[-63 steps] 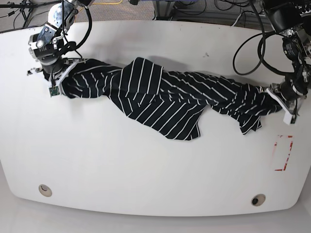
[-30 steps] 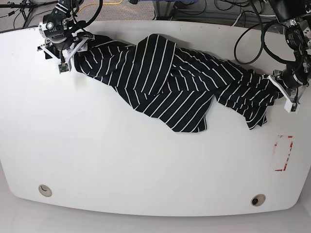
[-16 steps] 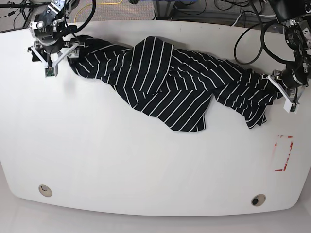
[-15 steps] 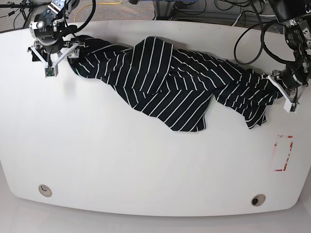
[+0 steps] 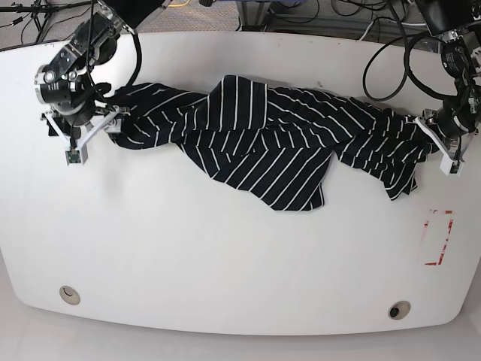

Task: Fold the T-shirt properly
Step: 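Lay the shirt down and release it with the right gripper, then move the right gripper onto the shirt edge and grasp it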

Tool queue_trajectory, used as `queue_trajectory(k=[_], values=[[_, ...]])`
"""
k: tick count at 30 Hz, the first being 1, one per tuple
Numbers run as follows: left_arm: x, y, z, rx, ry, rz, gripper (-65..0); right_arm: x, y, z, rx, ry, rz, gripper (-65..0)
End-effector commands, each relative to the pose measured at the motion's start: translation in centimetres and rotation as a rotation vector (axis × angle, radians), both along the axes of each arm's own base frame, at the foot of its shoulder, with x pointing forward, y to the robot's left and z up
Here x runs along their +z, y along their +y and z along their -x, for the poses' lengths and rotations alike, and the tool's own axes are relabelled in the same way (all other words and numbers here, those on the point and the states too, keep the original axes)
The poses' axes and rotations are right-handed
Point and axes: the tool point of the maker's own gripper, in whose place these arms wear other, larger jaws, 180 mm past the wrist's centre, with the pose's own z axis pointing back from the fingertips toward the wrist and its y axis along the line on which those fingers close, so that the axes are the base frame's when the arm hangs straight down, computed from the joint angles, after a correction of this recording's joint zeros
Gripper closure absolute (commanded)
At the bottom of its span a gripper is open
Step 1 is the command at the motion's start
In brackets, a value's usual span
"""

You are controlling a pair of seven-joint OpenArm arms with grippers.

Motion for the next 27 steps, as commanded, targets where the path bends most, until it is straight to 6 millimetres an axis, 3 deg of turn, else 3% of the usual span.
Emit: queue_trajectory(k=[1, 8, 12, 16, 21, 27], values=[[1.5, 0.6, -0.9, -0.001, -0.047, -0.025, 0.0, 0.7, 0.0, -0.2, 0.013, 0.015, 0.02, -49.0], [1.5, 0.7, -0.9, 0.0, -0.048, -0.025, 0.0, -1.8, -0.4, 3.7, 0.021, 0.167, 0.033, -49.0], [1.6, 0.6, -1.0, -0.001, -0.05, -0.024, 0.0, -3.5, 1.3, 5.7, 0.088, 0.245, 0.03, -49.0], [1.5, 0.5, -1.0, -0.001, -0.051, -0.018, 0.0, -4.3, 2.6, 6.5, 0.129, 0.275, 0.016, -49.0], [1.3, 0.5, -0.9, 0.001, -0.047, -0.018, 0.0, -4.5, 4.9, 5.9, 0.176, 0.265, -0.015, -49.0], [1.0, -0.5, -1.1, -0.032, -0.039, -0.017, 0.0, -2.8, 6.6, 2.5, 0.235, 0.181, -0.009, -49.0]])
